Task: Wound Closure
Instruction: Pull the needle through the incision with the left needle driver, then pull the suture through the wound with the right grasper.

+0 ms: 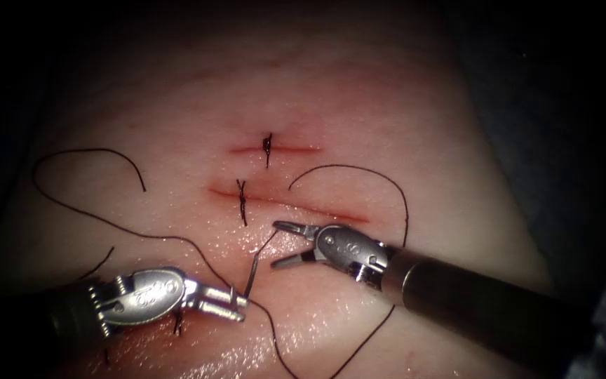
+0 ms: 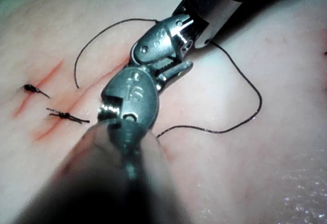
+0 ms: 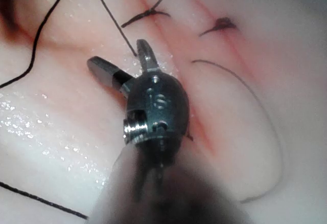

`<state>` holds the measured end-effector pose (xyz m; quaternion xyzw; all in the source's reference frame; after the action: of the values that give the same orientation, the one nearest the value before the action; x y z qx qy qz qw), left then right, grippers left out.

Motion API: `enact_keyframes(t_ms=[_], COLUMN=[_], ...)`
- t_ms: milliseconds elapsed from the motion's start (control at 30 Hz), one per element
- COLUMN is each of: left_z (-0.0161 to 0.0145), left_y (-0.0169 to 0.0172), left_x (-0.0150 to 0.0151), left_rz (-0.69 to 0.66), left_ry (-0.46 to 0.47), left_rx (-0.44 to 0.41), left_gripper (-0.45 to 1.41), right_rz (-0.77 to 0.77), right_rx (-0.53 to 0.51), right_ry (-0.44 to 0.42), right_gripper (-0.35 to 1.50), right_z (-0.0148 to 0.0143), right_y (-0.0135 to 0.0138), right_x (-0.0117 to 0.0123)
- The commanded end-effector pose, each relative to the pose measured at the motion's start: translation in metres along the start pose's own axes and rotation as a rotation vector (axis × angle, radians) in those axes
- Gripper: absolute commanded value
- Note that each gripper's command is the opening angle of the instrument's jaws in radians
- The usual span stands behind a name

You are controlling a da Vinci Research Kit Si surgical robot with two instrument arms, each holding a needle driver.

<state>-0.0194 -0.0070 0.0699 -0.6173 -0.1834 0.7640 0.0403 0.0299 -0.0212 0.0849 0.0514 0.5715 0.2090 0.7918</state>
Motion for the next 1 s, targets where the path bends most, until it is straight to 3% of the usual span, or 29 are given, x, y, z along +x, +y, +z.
enact_keyframes(t_ms=[33, 100, 200, 300, 367, 400, 433, 600, 733, 1000], left_z=[0.0005, 0.0005, 0.0004, 0.0004, 0.0005, 0.0005, 0.0006, 0.0005, 0.0003, 0.0001], left_y=[-0.0003, -0.0001, 0.0001, 0.0002, 0.0004, 0.0005, 0.0005, 0.0008, 0.0013, 0.0027], left_x=[-0.0002, 0.0000, 0.0001, 0.0000, 0.0000, 0.0000, 0.0000, -0.0001, -0.0007, -0.0038], left_rz=[0.004, 0.014, 0.025, 0.025, 0.032, 0.038, 0.038, 0.063, 0.084, 0.105], left_ry=[0.001, 0.001, 0.001, 0.000, -0.002, -0.003, -0.004, -0.010, -0.006, 0.003], left_rx=[-0.001, 0.003, 0.010, 0.010, 0.013, 0.013, 0.014, 0.023, 0.049, 0.127], left_gripper=[-0.45, -0.45, -0.45, -0.45, -0.45, -0.45, -0.45, -0.45, -0.45, -0.45], right_rz=[-0.006, -0.013, 0.025, 0.055, 0.075, 0.097, 0.097, 0.108, 0.106, 0.081], right_rx=[0.003, 0.007, 0.025, 0.034, 0.044, 0.055, 0.058, 0.012, 0.047, 0.160], right_ry=[-0.009, -0.028, -0.076, -0.098, -0.129, -0.132, -0.131, -0.137, -0.127, -0.111], right_gripper=[1.40, 1.35, 1.10, 1.01, 0.54, -0.11, -0.35, -0.35, -0.35, -0.35], right_z=[0.0015, 0.0018, 0.0018, 0.0018, 0.0018, 0.0018, 0.0017, 0.0017, 0.0008, -0.0027], right_y=[0.0004, 0.0005, 0.0005, 0.0004, 0.0003, 0.0002, 0.0002, 0.0002, -0.0005, -0.0065], right_x=[-0.0004, -0.0010, -0.0028, -0.0038, -0.0044, -0.0045, -0.0045, -0.0040, -0.0037, -0.0014])
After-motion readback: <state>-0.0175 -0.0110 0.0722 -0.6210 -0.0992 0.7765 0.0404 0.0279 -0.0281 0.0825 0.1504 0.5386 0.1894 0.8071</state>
